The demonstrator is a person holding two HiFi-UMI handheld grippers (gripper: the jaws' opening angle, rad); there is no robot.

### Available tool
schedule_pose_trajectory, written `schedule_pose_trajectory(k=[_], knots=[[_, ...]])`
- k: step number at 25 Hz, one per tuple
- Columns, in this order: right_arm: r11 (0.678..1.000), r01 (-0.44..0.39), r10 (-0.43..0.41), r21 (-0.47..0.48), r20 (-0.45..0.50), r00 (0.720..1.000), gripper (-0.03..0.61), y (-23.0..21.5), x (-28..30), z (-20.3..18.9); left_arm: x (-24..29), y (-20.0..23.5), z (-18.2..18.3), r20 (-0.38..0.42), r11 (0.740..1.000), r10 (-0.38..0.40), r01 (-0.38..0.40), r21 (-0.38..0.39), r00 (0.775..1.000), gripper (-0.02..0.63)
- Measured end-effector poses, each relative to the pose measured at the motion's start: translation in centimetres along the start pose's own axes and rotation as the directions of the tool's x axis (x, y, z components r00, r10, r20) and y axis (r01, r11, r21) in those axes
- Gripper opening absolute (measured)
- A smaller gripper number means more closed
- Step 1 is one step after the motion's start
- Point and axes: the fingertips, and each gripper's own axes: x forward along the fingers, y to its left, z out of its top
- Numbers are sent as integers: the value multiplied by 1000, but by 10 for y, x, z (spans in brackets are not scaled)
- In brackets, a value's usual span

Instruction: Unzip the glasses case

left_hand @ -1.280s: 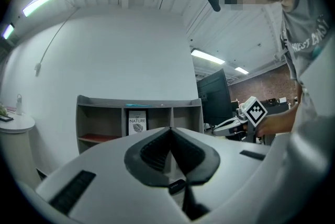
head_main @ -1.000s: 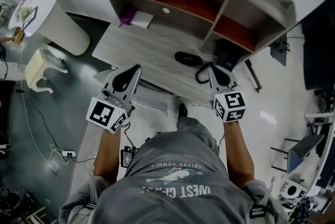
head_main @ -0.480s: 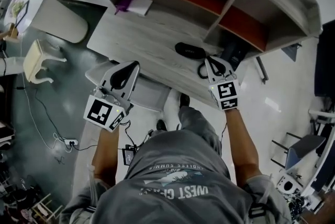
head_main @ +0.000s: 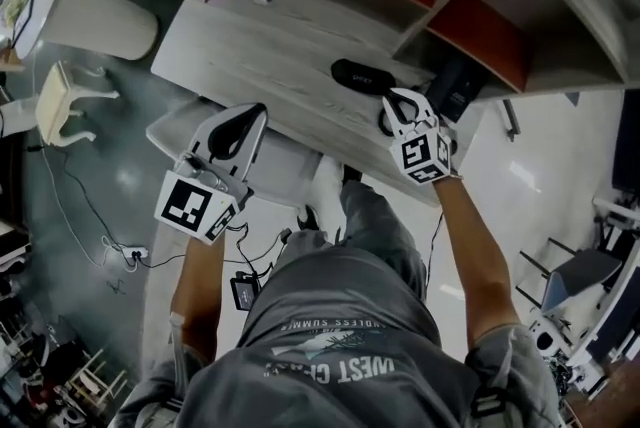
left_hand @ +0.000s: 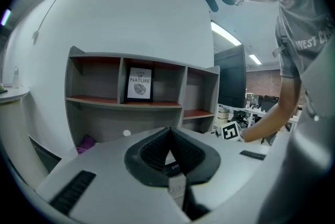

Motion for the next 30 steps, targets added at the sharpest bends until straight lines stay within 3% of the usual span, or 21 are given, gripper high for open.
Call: schedule_pose_trajectory(k=[7,13,17,22,30], knots=[[956,-108,86,-273,-92,992,130,17,44,-45,18,7,-21,-43,999,0,-1,-33,999,0],[886,-205,147,-416,-168,975,203,33,75,-82,32,10,-38,-76,998,-11,7,-58,997,-1],[864,-232,157,-447,-199,967,252,35,89,-100,40,10,-45,-90,997,-17,10,-73,996,-1],[895,-198,136,-399,-178,975,324,21,107,-102,49,13,-53,-101,996,-25,16,-90,995,0],[955,-111,69,-275,-159,985,302,-4,132,-98,56,20,-68,-118,993,-28,14,-118,993,0]])
